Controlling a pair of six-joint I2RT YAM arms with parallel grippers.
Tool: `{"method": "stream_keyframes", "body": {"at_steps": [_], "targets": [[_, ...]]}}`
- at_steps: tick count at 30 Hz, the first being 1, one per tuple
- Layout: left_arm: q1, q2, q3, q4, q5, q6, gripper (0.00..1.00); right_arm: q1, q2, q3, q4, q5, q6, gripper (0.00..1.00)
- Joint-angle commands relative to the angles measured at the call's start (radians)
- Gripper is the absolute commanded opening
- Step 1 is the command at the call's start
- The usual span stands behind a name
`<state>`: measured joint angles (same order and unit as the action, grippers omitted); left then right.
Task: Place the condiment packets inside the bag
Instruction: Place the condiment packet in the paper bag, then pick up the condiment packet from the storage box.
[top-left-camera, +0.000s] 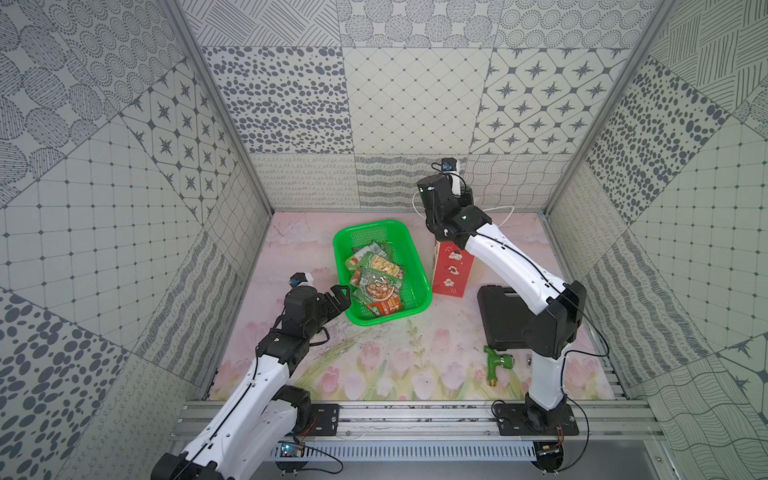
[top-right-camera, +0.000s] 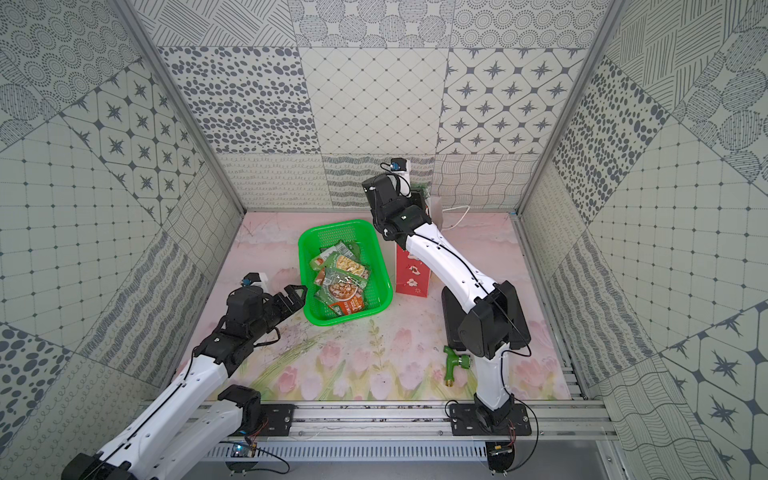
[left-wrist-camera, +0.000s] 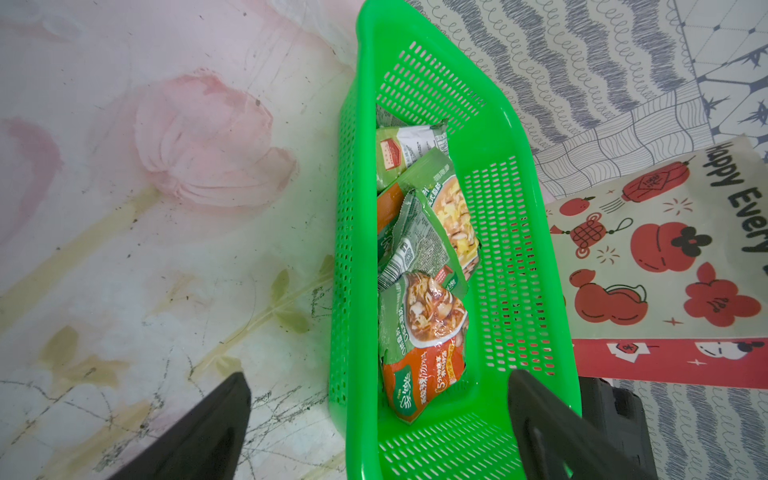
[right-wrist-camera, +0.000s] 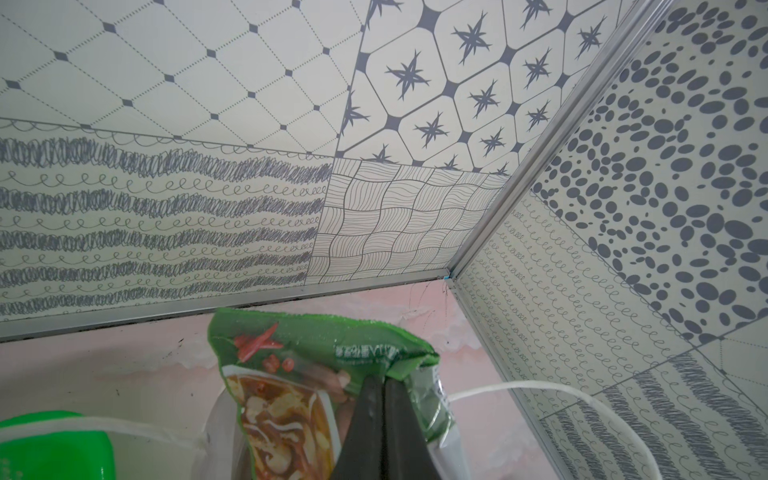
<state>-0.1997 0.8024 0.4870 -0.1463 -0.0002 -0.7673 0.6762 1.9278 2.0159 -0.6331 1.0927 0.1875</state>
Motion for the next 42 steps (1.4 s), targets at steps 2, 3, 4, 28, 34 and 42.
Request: {"method": "stream_keyframes", "body": {"at_steps": [2, 3, 4, 28, 34, 42], "targets": [[-0.001, -0.005, 0.002, 0.02, 0.028, 0.0, 1.0, 0.002, -0.068, -0.063, -0.019, -0.058, 0.107, 0.02], [-0.001, -0.005, 0.004, 0.019, 0.029, 0.0, 0.99, 0.003, -0.076, -0.066, -0.019, -0.064, 0.105, 0.13], [0.0, -0.005, 0.006, 0.022, 0.034, 0.001, 0.99, 0.004, -0.086, -0.066, -0.019, -0.07, 0.101, 0.26], [-0.097, 0.114, 0.102, 0.015, 0.095, 0.076, 1.0, 0.001, -0.813, -0.661, 0.086, -0.802, 0.056, 0.97], [-0.123, 0.197, 0.154, 0.031, 0.17, 0.138, 0.99, 0.0, -1.038, -0.974, 0.221, -0.862, 0.123, 0.97], [-0.16, 0.322, 0.228, 0.017, 0.183, 0.246, 0.92, 0.0, -1.163, -1.262, 0.354, -0.827, 0.107, 0.97]]}}
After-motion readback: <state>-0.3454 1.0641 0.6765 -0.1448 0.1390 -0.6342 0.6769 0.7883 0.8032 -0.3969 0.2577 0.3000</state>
